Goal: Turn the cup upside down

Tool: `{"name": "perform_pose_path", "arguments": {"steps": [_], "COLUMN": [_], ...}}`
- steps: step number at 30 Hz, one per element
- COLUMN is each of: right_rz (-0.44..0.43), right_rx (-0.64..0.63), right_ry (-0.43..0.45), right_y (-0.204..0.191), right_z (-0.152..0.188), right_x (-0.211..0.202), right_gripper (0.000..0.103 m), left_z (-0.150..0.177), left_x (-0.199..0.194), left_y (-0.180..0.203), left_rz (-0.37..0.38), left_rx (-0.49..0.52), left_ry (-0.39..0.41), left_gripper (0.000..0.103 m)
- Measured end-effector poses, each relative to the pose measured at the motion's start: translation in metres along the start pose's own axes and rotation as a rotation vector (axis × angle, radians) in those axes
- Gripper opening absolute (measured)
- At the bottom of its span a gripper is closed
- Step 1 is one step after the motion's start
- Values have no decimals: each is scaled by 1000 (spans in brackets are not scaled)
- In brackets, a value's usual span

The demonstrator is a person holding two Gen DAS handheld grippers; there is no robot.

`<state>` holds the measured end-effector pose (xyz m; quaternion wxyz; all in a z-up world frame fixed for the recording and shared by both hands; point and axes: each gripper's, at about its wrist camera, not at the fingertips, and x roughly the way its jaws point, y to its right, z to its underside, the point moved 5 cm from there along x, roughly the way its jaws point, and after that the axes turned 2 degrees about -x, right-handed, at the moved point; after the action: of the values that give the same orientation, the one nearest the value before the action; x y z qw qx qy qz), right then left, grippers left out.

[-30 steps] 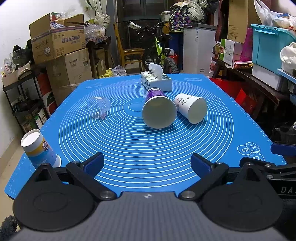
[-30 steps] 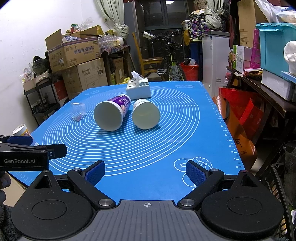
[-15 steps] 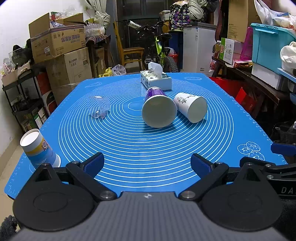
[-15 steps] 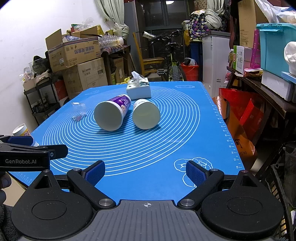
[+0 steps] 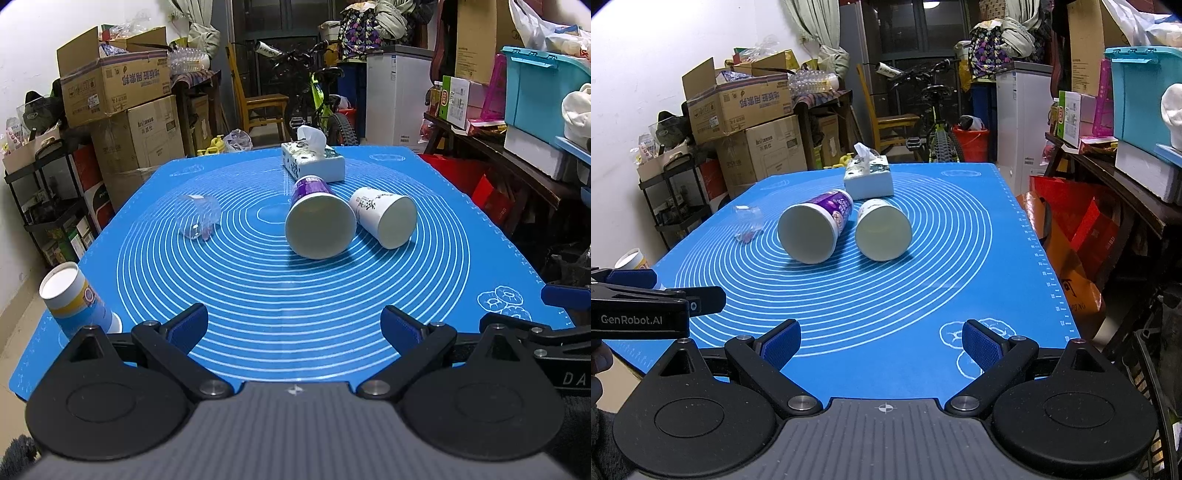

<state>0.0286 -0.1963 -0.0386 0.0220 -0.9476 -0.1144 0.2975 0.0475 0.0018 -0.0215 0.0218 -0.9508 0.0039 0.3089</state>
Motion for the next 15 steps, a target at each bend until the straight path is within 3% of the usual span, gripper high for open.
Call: {"name": "perform_pose_path", "arguments": {"steps": [9, 15], "right_rz": [17, 32], "right_rx": [-24, -15], "right_ry": [38, 44], "right_y": [0, 22], "right_z": [-25, -53], "right_x": [16, 40], "right_gripper": [94, 94], "left_z": [-37, -64], "left_x": [27, 65], "left_y": [2, 5], "left_rz": [11, -40], "left_rx": [12, -7], "left_ry": [18, 20], "left_gripper": [99, 99]}}
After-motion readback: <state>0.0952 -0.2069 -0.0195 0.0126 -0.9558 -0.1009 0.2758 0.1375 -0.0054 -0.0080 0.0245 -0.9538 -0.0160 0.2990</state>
